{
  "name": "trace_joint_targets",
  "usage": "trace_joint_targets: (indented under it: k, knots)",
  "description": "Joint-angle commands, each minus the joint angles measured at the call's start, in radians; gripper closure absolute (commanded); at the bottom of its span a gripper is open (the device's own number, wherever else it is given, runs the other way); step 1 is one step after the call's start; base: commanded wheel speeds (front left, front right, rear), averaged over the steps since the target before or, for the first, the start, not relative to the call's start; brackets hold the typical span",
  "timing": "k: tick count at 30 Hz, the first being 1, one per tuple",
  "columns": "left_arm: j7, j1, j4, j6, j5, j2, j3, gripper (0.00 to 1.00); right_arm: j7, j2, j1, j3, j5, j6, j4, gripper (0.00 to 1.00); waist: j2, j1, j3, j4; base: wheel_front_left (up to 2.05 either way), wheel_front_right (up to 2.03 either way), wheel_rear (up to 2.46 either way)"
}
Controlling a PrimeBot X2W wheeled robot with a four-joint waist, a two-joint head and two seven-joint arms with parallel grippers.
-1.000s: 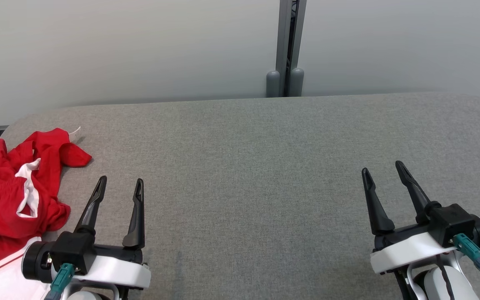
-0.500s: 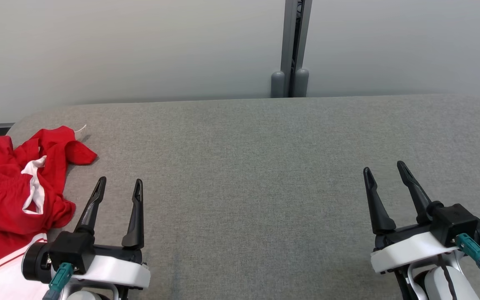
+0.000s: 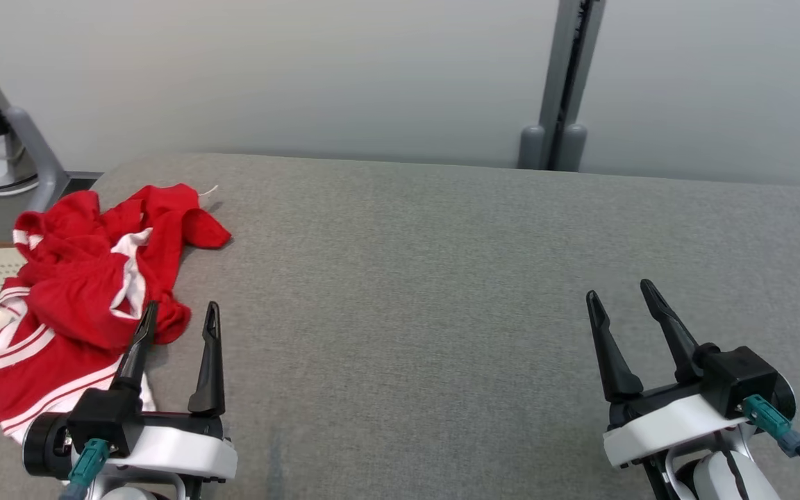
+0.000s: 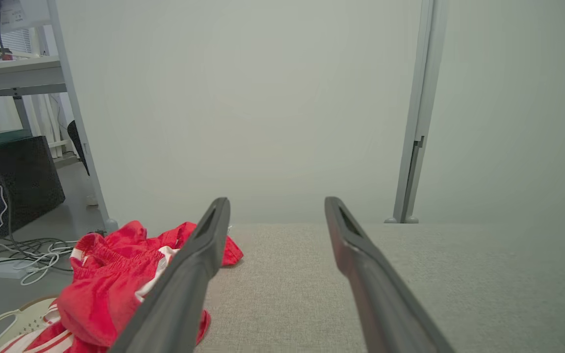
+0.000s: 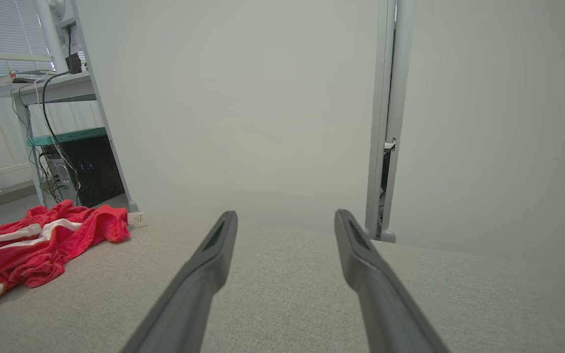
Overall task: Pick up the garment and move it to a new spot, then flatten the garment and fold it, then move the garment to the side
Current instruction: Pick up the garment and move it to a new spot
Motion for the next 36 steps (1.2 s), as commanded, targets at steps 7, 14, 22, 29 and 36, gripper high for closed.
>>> trace_joint_targets:
  k: [7,14,22,29,36]
  knots:
    - [-0.005,-0.014,0.014,0.008,-0.011,0.004,0.015,0.00,-0.005,-0.007,0.003,0.013,0.018,0.002,0.006,0.00,0.0000,0.0000,-0.002,0.164,0.00,0.00,0.00]
    - [-0.004,0.000,0.027,0.014,-0.024,0.004,0.044,0.00,-0.005,-0.007,0.004,0.035,0.038,0.002,0.015,0.00,0.0000,0.0000,-0.012,0.284,0.00,0.00,0.00]
    - [-0.004,0.018,0.055,0.002,-0.043,0.004,0.073,0.00,-0.005,-0.007,0.014,0.049,0.063,0.002,0.015,0.00,0.0000,0.0000,-0.025,0.366,0.00,0.00,0.00]
    - [-0.004,0.017,0.057,-0.012,-0.035,0.004,0.113,0.00,-0.005,-0.007,-0.006,0.074,0.079,0.002,0.024,0.00,0.0000,0.0000,-0.023,0.374,0.00,0.00,0.00]
    - [-0.004,0.005,0.093,-0.042,-0.102,0.005,0.108,0.00,-0.005,-0.007,-0.001,0.080,0.091,0.002,0.021,0.00,0.0000,0.0000,-0.026,0.365,0.00,0.00,0.00]
